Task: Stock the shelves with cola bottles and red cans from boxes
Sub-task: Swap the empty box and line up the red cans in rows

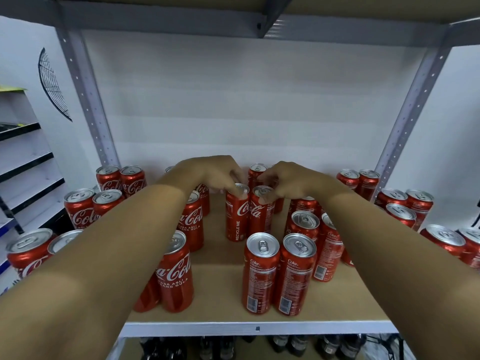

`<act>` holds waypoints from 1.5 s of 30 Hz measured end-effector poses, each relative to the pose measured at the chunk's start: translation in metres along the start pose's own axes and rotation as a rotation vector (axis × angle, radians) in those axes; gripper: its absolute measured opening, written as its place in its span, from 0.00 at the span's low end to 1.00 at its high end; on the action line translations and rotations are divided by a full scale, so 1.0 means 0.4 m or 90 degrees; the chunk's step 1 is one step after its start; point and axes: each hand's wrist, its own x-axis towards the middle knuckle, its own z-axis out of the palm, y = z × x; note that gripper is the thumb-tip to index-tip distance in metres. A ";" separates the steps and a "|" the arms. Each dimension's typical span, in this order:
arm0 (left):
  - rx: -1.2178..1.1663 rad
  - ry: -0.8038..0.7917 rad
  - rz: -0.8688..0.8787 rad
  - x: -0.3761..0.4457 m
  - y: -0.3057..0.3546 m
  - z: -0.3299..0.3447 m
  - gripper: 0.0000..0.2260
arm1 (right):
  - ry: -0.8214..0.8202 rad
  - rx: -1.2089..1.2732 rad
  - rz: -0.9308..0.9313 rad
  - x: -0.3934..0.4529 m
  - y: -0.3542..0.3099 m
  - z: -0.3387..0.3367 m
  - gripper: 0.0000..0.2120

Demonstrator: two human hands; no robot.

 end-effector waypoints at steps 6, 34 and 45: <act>0.041 0.044 -0.033 0.013 -0.003 0.015 0.22 | 0.035 -0.053 0.031 0.004 -0.006 0.012 0.24; -0.069 0.029 0.016 0.015 -0.049 0.016 0.23 | 0.014 0.019 0.033 0.009 0.004 0.021 0.32; -0.076 0.005 0.037 0.004 -0.061 0.007 0.20 | -0.020 0.066 -0.014 0.013 0.014 0.025 0.25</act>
